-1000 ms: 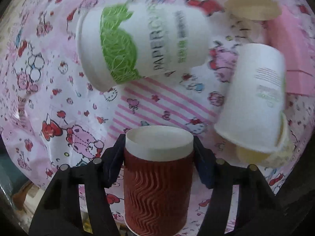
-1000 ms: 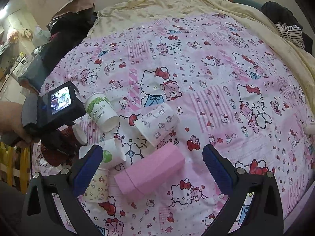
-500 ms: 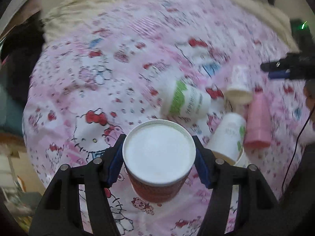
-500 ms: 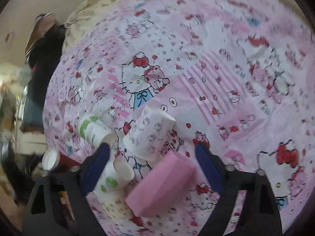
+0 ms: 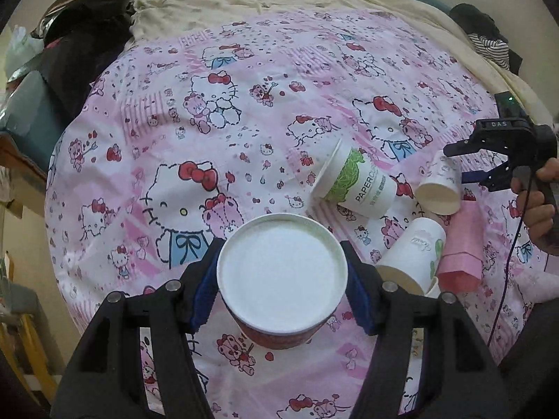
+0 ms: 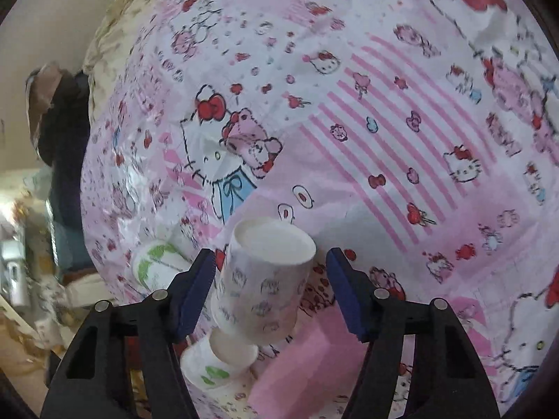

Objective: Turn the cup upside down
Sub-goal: 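Stand the red cup bottom-up with the left tool while the right tool flips the small white cup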

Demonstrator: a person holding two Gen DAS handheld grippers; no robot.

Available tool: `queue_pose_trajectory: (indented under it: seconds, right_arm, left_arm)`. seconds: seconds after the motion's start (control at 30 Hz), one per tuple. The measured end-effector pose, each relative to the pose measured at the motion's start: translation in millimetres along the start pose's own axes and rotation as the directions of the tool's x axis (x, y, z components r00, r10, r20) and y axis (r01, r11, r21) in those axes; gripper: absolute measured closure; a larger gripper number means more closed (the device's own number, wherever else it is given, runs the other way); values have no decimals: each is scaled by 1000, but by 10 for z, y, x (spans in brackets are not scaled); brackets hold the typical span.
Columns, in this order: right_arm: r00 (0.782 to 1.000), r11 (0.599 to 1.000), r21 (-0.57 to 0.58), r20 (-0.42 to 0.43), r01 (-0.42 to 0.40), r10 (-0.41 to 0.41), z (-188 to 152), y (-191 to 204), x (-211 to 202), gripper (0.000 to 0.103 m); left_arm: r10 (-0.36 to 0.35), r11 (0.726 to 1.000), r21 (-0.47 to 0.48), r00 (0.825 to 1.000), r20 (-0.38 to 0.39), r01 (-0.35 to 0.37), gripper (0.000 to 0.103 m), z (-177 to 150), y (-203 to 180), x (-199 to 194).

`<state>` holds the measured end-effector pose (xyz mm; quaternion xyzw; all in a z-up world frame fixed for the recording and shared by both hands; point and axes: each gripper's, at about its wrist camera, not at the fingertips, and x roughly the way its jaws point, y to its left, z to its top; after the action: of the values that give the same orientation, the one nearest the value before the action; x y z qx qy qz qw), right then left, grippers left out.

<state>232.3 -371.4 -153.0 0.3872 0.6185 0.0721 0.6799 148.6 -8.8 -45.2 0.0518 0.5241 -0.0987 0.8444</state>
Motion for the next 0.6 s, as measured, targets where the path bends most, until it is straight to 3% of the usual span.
queue_pose_trajectory:
  seconds: [0.17,0.43,0.5,0.6]
  right_arm:
    - [999,999,27,-33,-33,34,25,-81,130,43]
    - [998,998,-43,-25,-51,50,-12,30,122,45]
    - [998,994,-93,23,-51,54,-11,126,38,45]
    - [986,966,-256,168,33,11,-10,401,-108,45]
  left_arm:
    - [7,1000,22,1000,-6,-7,43,-43,-37,20]
    - [17,999,43,1000,-3,-17,43,-84,-85,15]
    - [13,999,35,1000,-6,-12,43,-90,-64,18]
    - [7,1000,19,1000,-4,-7,43,-97,-37,16]
